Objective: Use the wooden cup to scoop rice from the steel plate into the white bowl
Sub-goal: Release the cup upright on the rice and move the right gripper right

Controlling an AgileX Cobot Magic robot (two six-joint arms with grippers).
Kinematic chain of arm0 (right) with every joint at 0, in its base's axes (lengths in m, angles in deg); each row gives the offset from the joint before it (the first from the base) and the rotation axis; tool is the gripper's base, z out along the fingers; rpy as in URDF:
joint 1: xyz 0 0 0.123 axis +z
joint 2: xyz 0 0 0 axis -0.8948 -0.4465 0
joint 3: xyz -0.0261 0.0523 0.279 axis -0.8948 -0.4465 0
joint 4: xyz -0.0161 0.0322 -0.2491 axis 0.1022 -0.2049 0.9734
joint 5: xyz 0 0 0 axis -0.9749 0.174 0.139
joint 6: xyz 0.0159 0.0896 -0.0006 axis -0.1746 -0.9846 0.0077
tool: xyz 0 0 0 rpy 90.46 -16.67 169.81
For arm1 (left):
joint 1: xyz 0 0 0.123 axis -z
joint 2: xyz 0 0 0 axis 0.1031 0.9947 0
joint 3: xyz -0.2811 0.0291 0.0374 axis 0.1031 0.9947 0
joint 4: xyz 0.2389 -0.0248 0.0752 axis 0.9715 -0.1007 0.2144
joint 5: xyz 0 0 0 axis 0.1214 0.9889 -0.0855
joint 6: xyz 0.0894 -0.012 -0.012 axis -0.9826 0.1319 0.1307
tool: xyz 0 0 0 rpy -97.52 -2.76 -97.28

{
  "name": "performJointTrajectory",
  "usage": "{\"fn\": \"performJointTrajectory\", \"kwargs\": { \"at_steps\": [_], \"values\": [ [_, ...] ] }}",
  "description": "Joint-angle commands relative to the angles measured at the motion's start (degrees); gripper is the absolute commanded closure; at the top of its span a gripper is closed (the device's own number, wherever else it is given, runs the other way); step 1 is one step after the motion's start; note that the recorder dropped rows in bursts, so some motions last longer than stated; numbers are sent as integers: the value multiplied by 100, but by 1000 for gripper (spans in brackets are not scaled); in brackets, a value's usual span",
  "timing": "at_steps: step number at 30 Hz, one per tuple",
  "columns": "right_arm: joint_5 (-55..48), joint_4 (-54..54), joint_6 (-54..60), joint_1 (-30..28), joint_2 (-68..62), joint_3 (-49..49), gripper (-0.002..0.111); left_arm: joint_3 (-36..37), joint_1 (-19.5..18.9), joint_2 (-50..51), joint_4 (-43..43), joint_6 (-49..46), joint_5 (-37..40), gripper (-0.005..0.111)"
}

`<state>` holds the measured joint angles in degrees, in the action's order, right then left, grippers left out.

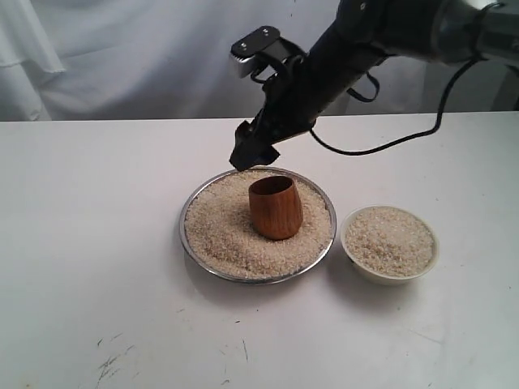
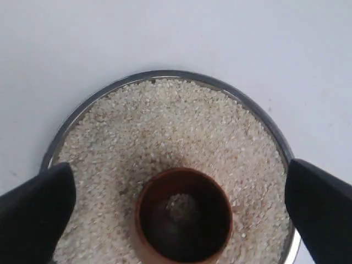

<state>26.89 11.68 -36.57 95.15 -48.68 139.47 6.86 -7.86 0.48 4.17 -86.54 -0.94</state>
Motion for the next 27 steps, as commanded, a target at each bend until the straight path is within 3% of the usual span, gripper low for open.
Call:
{"fn": "performJointTrajectory", "kwargs": {
  "at_steps": [1,5,8,13,18,23,27],
  "values": [
    [-556,-796,-342,-440,78,-309,16,28,-11,-24,-9,5,-76,107],
    [-233,-1833,681,-741,249,-1189,21,28,-11,-24,-9,5,-76,107],
    [614,-2652,1880,-764,668,-2168,25,28,-11,-24,-9,5,-76,107],
    [2861,-3540,3011,-458,1596,-3698,35,28,-11,-24,-9,5,-76,107],
    [4686,-4258,3693,-18,1908,-4571,36,28,-11,-24,-9,5,-76,107],
    [4803,-4274,3751,148,1519,-4614,36,28,-11,-24,-9,5,-76,107],
    [4318,-4512,3839,155,1180,-4614,36,28,-11,-24,-9,5,-76,107]
  ]
}}
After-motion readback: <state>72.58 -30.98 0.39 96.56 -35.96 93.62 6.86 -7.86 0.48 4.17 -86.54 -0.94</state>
